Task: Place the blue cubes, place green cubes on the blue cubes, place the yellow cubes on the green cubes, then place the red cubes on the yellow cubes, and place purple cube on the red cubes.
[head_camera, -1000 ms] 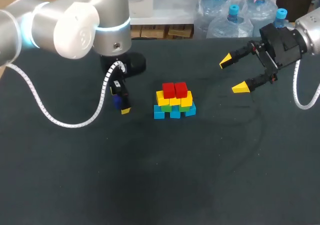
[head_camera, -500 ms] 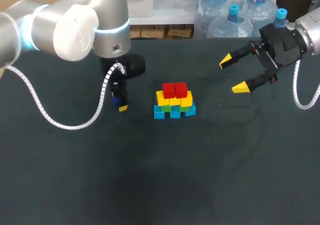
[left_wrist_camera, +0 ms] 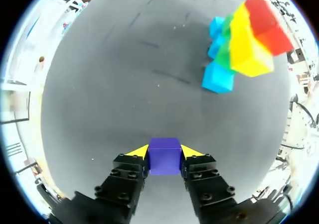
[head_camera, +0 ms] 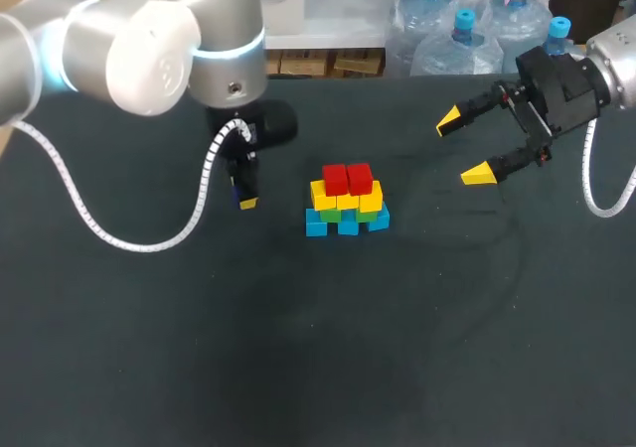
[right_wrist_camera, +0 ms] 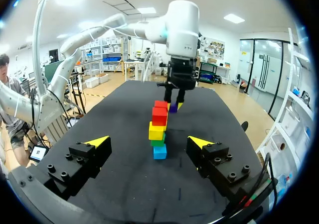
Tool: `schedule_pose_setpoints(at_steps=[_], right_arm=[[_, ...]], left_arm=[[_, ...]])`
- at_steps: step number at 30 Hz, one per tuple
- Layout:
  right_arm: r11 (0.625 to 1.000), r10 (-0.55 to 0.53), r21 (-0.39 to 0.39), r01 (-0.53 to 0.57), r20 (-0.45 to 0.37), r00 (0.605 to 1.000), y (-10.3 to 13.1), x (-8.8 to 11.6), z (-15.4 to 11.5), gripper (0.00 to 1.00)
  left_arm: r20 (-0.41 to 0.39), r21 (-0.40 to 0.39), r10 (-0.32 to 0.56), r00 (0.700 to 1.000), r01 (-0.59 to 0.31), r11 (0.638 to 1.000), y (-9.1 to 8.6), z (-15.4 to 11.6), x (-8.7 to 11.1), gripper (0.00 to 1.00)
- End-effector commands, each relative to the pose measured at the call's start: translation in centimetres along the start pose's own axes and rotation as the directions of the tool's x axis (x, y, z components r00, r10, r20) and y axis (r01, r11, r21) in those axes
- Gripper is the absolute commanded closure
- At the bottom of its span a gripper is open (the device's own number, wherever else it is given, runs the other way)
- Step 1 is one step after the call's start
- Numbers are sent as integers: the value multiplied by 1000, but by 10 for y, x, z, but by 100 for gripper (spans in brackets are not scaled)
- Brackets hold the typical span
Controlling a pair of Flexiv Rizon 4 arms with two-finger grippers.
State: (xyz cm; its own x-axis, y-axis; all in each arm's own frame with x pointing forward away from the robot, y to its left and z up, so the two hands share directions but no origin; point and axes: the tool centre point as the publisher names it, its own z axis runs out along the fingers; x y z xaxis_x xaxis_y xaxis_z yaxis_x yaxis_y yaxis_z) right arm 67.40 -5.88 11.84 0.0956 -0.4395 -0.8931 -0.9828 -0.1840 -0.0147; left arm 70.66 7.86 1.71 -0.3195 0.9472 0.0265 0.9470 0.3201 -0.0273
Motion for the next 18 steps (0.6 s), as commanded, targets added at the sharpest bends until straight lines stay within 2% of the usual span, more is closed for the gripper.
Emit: schedule_pose_setpoints(at_steps=[1,9,18], right_arm=[[1000,-1,1,1,0,1000,0,0,0,0],[1000,-1,1,1,0,1000,0,0,0,0],[1000,-1,1,1,0,1000,0,0,0,0]], left_arm=[[-6,-48,26,1000,-26,999,-13,-28,0,100],[11,-150,114,993,-111,982,-26,-83,-24,100],[-3,-226,178,984,-174,958,-48,-119,-52,100]])
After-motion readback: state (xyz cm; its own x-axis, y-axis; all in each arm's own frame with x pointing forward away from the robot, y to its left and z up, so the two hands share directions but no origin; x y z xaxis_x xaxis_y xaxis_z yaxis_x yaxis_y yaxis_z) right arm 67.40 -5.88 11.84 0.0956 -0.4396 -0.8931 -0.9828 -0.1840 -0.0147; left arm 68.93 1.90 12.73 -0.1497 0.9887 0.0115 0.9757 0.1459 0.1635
